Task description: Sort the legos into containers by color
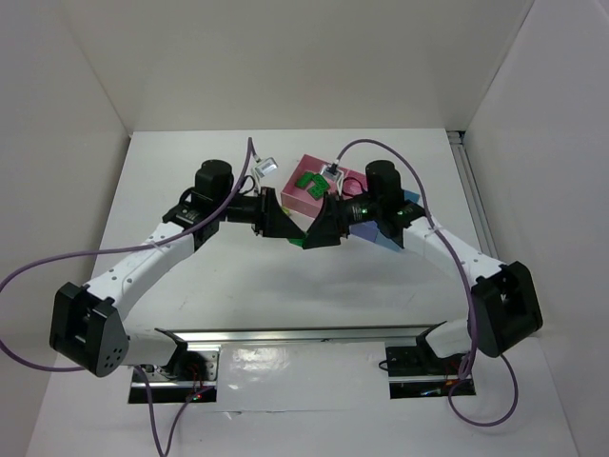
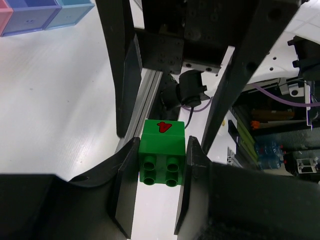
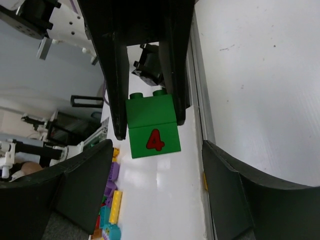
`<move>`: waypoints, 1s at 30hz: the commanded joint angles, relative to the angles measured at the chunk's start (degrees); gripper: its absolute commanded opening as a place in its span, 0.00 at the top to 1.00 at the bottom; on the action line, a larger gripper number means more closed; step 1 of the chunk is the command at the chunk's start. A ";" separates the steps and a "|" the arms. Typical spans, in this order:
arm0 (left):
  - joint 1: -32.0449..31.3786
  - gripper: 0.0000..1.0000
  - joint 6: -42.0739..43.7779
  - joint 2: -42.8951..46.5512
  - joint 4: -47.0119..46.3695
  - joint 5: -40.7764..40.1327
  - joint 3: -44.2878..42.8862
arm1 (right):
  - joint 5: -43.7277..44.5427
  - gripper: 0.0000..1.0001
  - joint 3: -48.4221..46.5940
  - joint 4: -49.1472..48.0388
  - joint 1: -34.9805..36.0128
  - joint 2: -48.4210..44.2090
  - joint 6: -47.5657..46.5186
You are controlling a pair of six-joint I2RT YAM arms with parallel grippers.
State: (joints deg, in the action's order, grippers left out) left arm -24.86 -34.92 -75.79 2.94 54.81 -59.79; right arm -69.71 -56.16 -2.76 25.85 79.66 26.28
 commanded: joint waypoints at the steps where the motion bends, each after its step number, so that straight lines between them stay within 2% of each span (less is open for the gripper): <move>1: 0.25 1.00 0.11 0.12 -2.85 2.59 -2.61 | -1.04 0.22 -2.99 -3.11 2.01 0.32 0.87; 6: 0.25 1.00 0.11 0.12 -2.85 3.11 -2.61 | 0.28 0.35 -2.99 -5.58 3.07 1.38 2.55; 10: 1.39 1.00 0.72 0.73 -2.16 3.11 -2.61 | 1.50 0.64 -2.46 -5.58 3.07 1.38 3.16; 11: 1.40 1.00 0.73 1.34 -2.15 3.11 -2.61 | 1.51 0.74 -1.94 -4.80 3.07 1.38 2.55; 12: 2.00 1.00 0.73 1.35 -1.45 3.11 -2.61 | 2.64 0.77 -1.93 -2.53 3.07 1.38 1.15; 18: 7.80 1.00 2.40 2.49 1.18 1.19 -3.14 | 10.46 0.79 -0.18 10.64 0.71 0.15 -6.24; 21: 7.81 1.00 3.53 -0.49 5.39 -3.98 -7.61 | 17.40 0.79 -0.70 13.31 -0.79 -0.99 -6.77; 22: 7.81 1.00 3.54 -2.24 6.98 -8.70 -9.28 | 23.77 0.79 -1.31 15.05 -1.32 -1.00 -6.08; 24: 6.23 1.00 3.54 -9.18 11.63 -12.95 -15.33 | 30.74 0.79 -2.71 16.03 -1.32 -1.70 -5.45; 25: 6.23 1.00 2.93 -11.72 13.30 -18.02 -17.44 | 39.30 0.79 -3.33 17.25 -1.32 -1.70 -4.15; 26: 5.45 1.00 2.92 -17.06 14.89 -19.63 -21.90 | 42.35 0.79 -3.34 18.75 -1.32 -2.31 -4.13; 28: 4.13 1.00 2.31 -21.75 18.83 -26.20 -25.80 | 50.41 0.79 -4.91 20.07 -1.32 -3.63 -3.53; 30: 3.07 1.00 0.74 -25.88 20.17 -30.53 -28.96 | 54.58 0.79 -4.92 22.27 -1.85 -4.50 -3.52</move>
State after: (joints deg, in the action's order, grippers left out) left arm -20.32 -33.26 -96.92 15.68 34.98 -85.65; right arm -29.85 -57.49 15.40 24.43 79.05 22.59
